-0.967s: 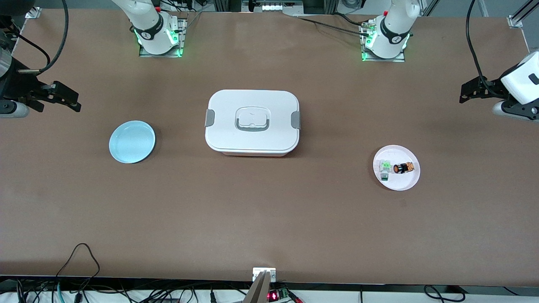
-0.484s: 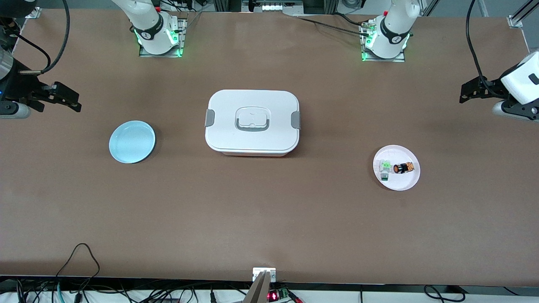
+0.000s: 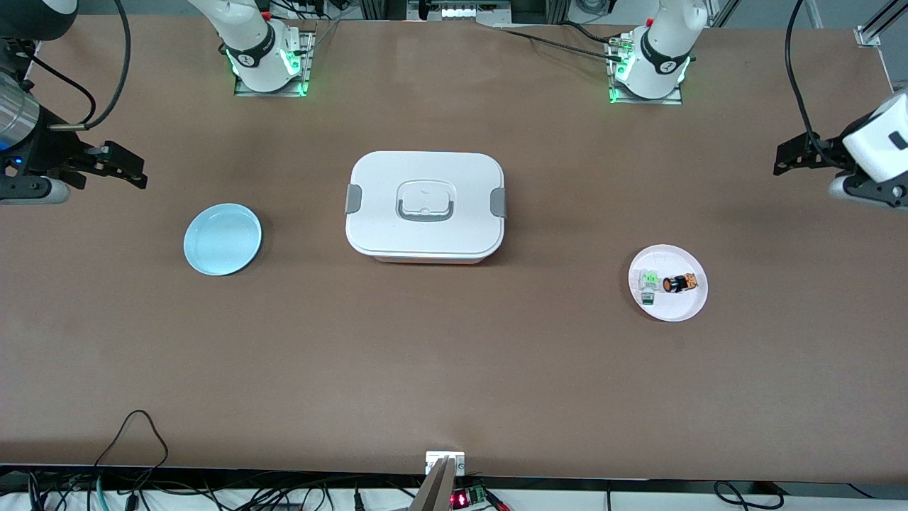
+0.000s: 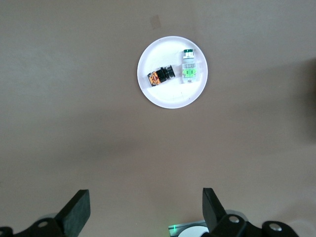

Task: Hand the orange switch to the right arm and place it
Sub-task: 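Reach the left gripper down to the orange switch on the white plate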

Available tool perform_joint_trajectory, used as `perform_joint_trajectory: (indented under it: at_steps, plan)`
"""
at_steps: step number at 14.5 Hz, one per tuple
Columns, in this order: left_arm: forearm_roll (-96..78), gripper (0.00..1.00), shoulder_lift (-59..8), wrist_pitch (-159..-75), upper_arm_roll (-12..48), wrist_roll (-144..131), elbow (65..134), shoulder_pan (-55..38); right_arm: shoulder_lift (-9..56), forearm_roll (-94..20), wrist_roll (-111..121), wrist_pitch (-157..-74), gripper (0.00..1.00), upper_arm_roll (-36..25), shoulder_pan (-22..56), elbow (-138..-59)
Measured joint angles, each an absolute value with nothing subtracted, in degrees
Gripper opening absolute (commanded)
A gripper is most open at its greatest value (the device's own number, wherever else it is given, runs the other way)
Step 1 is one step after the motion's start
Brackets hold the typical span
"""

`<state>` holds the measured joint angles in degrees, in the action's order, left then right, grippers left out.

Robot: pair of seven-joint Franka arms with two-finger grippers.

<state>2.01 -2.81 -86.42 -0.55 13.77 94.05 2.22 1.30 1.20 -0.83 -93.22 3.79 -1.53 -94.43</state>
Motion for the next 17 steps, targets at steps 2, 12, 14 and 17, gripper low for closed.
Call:
perform_joint_trajectory:
  at_steps: [2,12,14,17]
  plan:
    - [2.01,1.0,-5.93,-86.67,-0.59,13.77,92.38,2.5,1.48,1.19,-0.83,-93.26,1.0,3.85,-1.33,-95.51]
    - [2.0,1.0,-15.25,-98.77,-0.01,-2.84,93.13,2.44,5.18,-4.37,-4.04,-94.64,1.0,4.3,3.93,-97.1]
    - [2.0,1.0,-16.73,-107.73,0.25,-7.9,98.47,2.23,6.29,-6.8,-4.04,-95.59,1.0,4.27,3.96,-97.11]
    - [1.99,1.0,-19.34,-120.79,0.81,-12.36,106.11,2.04,7.52,-7.89,-4.05,-96.54,1.0,4.34,5.23,-97.11]
